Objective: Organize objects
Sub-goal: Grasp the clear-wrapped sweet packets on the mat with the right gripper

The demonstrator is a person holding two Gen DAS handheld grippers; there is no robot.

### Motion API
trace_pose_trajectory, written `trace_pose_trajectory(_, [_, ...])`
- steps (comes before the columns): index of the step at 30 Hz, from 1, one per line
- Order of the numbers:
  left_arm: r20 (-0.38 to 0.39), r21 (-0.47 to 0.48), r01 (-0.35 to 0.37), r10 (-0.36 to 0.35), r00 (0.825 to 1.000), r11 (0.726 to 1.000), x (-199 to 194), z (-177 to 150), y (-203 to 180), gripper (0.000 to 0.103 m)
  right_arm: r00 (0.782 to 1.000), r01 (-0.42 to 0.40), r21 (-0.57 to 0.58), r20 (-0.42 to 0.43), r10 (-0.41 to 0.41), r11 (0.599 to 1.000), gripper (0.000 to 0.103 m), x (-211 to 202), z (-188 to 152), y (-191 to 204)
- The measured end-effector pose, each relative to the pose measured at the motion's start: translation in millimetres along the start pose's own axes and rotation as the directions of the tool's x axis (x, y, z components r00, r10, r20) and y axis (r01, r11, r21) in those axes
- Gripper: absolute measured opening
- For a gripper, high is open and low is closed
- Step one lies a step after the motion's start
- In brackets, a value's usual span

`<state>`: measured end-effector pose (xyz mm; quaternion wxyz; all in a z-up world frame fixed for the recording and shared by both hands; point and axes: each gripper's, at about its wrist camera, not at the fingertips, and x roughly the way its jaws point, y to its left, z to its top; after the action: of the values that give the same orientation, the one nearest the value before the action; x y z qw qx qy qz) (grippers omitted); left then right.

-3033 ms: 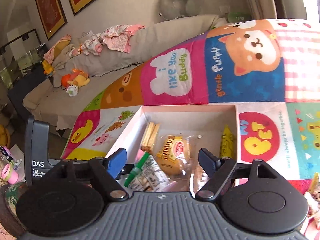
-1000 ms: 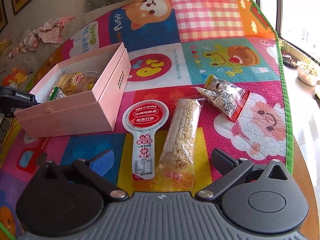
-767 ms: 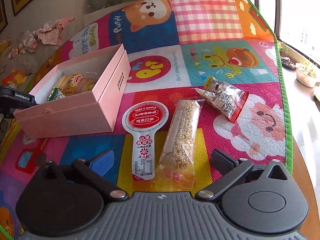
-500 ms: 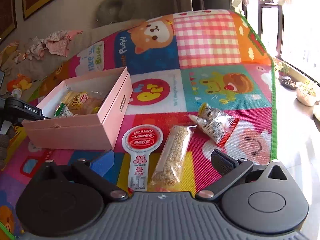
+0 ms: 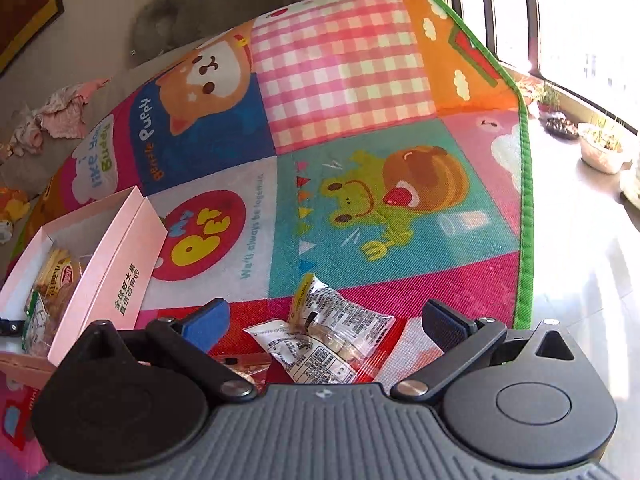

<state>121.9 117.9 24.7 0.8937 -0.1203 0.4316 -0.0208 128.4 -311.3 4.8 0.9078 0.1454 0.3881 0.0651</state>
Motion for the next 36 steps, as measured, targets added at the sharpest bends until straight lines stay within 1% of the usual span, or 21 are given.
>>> trace_pose_trajectory(2, [-0.001,0.002,0.000,0.000,1.000,1.000,0,0,0,0.019,0.994,-0.104,0.032,-0.042,0.105,0.994,0.103,-1,-9,6])
trace_pose_trajectory(4, [-0.001,0.003,0.001,-0.001,1.000,1.000,0,0,0,0.019,0.986,-0.166,-0.014,-0.038,0.165,0.986,0.103,-11,-15,17])
trace_pose_trajectory(6, [-0.001,0.006,0.002,-0.002,1.000,1.000,0,0,0,0.019,0.992,-0.127,-0.108,0.015,0.129,0.986,0.103,-24,-14,28])
trace_pose_trajectory(9, [0.000,0.005,0.003,-0.003,1.000,1.000,0,0,1,0.019,0.997,0.024,-0.247,0.080,-0.004,0.969,0.103,-27,-7,36])
trace_pose_trajectory(10, [0.000,0.004,0.004,-0.004,1.000,1.000,0,-1,1,0.019,0.995,0.074,-0.298,0.087,-0.050,0.952,0.102,-22,-3,35])
trace_pose_trajectory(11, [0.000,0.003,0.004,-0.004,1.000,1.000,0,-1,1,0.019,0.994,0.096,-0.332,0.086,-0.072,0.938,0.098,-18,-2,35])
trace_pose_trajectory(12, [-0.001,0.001,0.005,-0.005,1.000,1.000,0,-1,1,0.019,0.994,0.107,-0.361,0.071,-0.087,0.927,0.094,-12,0,33])
trace_pose_trajectory(13, [-0.001,0.000,0.005,-0.005,1.000,1.000,0,-1,2,0.019,0.995,0.098,-0.380,0.036,-0.091,0.920,0.094,-5,2,30])
trace_pose_trajectory(16, [-0.004,-0.002,0.007,-0.007,1.000,1.000,0,0,2,0.019,0.993,0.103,-0.379,-0.012,-0.116,0.919,0.090,14,5,24])
trace_pose_trajectory(19, [-0.006,0.000,0.005,-0.005,1.000,1.000,0,0,2,0.019,0.986,0.150,-0.327,-0.013,-0.163,0.933,0.088,27,10,18])
trace_pose_trajectory(21, [-0.007,0.000,0.005,-0.005,1.000,1.000,0,0,2,0.019,0.986,0.155,-0.274,-0.014,-0.166,0.949,0.088,33,16,12])
trace_pose_trajectory(23, [-0.006,0.001,0.005,-0.005,1.000,1.000,0,0,1,0.019,0.985,0.163,-0.265,-0.009,-0.172,0.950,0.088,38,19,11])
trace_pose_trajectory(26, [-0.006,0.001,0.004,-0.004,1.000,1.000,0,0,2,0.019,0.987,0.153,-0.276,-0.008,-0.161,0.949,0.088,42,23,11])
trace_pose_trajectory(28, [-0.007,0.000,0.005,-0.005,1.000,1.000,0,0,2,0.019,0.991,0.121,-0.269,-0.019,-0.131,0.955,0.088,42,23,10])
trace_pose_trajectory(30, [-0.007,0.003,0.003,-0.003,1.000,1.000,0,0,1,0.019,0.993,0.109,-0.256,-0.019,-0.118,0.961,0.087,40,22,9])
trace_pose_trajectory(31, [-0.007,0.006,0.002,-0.002,1.000,1.000,1,0,1,0.019,0.993,0.111,-0.259,-0.017,-0.119,0.959,0.085,38,19,10])
trace_pose_trajectory(32, [-0.008,0.009,0.001,-0.001,1.000,1.000,1,0,1,0.019,0.992,0.114,-0.268,-0.013,-0.122,0.957,0.078,33,16,11])
trace_pose_trajectory(33, [-0.008,0.011,0.000,0.000,1.000,1.000,1,0,0,0.019,0.993,0.112,-0.275,-0.010,-0.119,0.955,0.068,28,13,12])
trace_pose_trajectory(34, [-0.009,0.013,0.000,0.000,1.000,1.000,1,1,1,0.019,0.993,0.110,-0.281,-0.011,-0.118,0.953,0.063,23,10,13])
trace_pose_trajectory(35, [-0.009,0.014,0.000,0.000,1.000,1.000,1,1,1,0.019,0.993,0.106,-0.287,-0.021,-0.117,0.952,0.058,16,6,13])
trace_pose_trajectory(36, [-0.009,0.015,0.000,0.000,1.000,1.000,1,0,1,0.019,0.993,0.105,-0.288,-0.027,-0.118,0.952,0.057,11,3,13])
